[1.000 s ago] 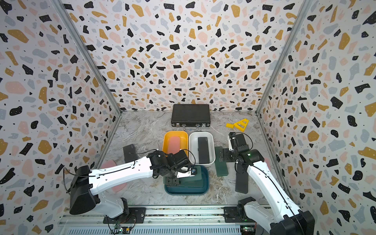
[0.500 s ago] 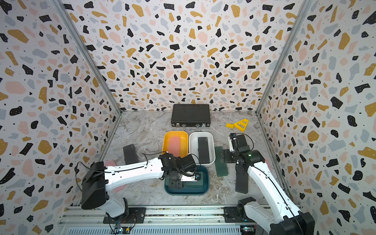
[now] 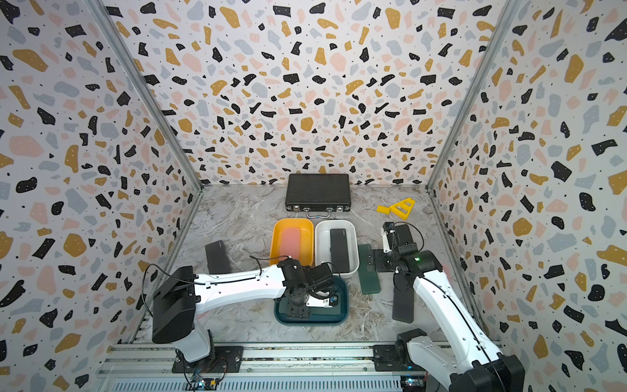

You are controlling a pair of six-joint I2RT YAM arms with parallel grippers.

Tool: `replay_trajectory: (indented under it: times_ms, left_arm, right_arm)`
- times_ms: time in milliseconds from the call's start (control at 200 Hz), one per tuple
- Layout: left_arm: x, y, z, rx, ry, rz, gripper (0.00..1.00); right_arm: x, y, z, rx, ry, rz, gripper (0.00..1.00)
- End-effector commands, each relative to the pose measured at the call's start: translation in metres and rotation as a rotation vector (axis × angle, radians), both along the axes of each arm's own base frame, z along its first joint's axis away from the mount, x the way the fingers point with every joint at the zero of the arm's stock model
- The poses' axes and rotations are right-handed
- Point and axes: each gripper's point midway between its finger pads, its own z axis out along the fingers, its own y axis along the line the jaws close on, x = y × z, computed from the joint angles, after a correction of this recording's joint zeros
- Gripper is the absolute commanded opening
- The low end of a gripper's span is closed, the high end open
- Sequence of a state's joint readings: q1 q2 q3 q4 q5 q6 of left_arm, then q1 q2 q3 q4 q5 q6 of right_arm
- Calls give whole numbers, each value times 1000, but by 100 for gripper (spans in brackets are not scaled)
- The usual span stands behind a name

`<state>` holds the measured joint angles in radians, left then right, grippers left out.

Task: Place the pencil cases by color into the storage box
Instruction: Place the pencil case at the storage box.

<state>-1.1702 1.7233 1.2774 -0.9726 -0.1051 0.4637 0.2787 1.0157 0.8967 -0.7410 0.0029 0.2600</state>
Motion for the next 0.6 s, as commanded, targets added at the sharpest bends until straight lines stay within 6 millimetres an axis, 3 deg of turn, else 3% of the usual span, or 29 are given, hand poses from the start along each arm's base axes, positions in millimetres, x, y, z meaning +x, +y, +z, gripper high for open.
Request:
replay_trajectory:
  times_ms: [0, 591]
  left_arm:
    - [-3, -8, 6, -17, 15, 6, 54]
    - [-3, -5, -14, 58, 42, 28, 61]
  right_arm:
    - [-6, -2, 1, -1, 3, 8, 96]
    - [-8, -1, -2, 4, 10, 16, 96]
